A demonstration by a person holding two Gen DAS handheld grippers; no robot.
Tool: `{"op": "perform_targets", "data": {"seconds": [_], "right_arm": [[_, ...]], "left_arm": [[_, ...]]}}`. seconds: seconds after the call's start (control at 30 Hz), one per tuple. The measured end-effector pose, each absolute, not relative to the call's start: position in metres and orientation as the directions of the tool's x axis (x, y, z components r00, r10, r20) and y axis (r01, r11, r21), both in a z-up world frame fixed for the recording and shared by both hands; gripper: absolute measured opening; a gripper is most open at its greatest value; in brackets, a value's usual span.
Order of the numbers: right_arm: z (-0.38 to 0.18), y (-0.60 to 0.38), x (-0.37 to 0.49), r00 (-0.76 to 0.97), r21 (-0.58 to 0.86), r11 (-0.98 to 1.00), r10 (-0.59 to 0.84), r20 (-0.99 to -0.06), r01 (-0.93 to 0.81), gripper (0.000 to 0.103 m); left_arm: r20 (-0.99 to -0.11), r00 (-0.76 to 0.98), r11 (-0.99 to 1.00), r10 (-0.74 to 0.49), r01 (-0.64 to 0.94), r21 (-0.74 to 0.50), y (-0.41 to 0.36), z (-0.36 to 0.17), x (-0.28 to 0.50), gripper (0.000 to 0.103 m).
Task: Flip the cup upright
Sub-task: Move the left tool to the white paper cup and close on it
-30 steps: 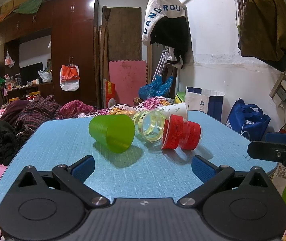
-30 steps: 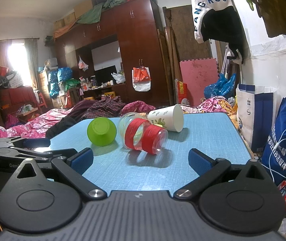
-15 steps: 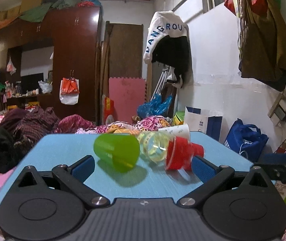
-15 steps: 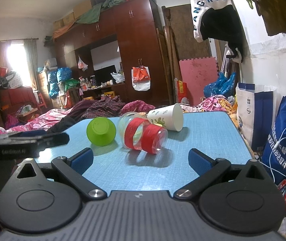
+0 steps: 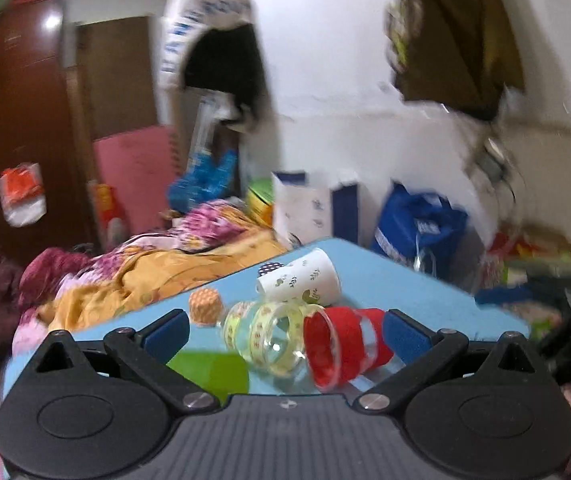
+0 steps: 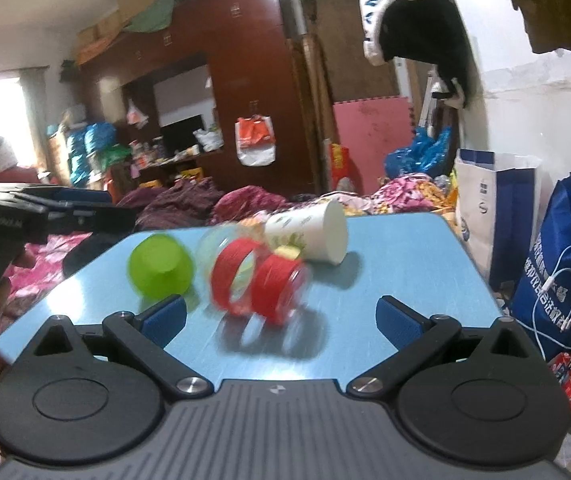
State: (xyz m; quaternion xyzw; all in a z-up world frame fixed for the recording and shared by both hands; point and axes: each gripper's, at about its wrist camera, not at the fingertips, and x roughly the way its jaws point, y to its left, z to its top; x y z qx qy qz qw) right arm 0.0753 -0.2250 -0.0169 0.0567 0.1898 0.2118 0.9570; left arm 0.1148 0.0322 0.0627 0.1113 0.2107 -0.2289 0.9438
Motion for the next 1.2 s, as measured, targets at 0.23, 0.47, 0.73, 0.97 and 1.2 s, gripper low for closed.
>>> {"op": "perform_targets", "data": {"seconds": [0.23, 0.47, 0.73, 0.97, 1.2], "right_arm": [[-0.015, -0.23, 0.122, 0.827, 0.281, 0.917, 0.382, -0.411, -0.284, 0.102], [-0.01, -0.239, 0.133, 0.822, 0.301, 0.928, 0.342, -0.455, -0.22, 0.102], [-0.005, -0.252, 0.152, 0.821, 0.336, 0.925, 0.326, -0.469, -0.175, 0.102], [-0.005, -0.258, 0.164, 0.821, 0.342, 0.928, 0.309, -0.48, -0.15, 0.102], [-0.006, -0.259, 0.172, 0.815, 0.343, 0.926, 0.318, -0.485, -0.157, 0.102]], "left_arm": [[-0.539, 0.702, 0.745, -0.466, 0.64, 0.19, 0.018, 0.084, 0.204, 0.1], [-0.643, 0.501, 0.533, -0.58, 0.83, 0.165, -0.006, 0.081, 0.269, 0.093], [-0.748, 0.365, 0.314, -0.554, 0.924, 0.219, -0.034, 0.053, 0.303, 0.084], [-0.811, 0.24, 0.202, -0.534, 0.967, 0.153, -0.046, 0.036, 0.319, 0.079], [-0.835, 0.235, 0.19, -0.497, 0.969, 0.159, -0.05, 0.023, 0.328, 0.075]]}}
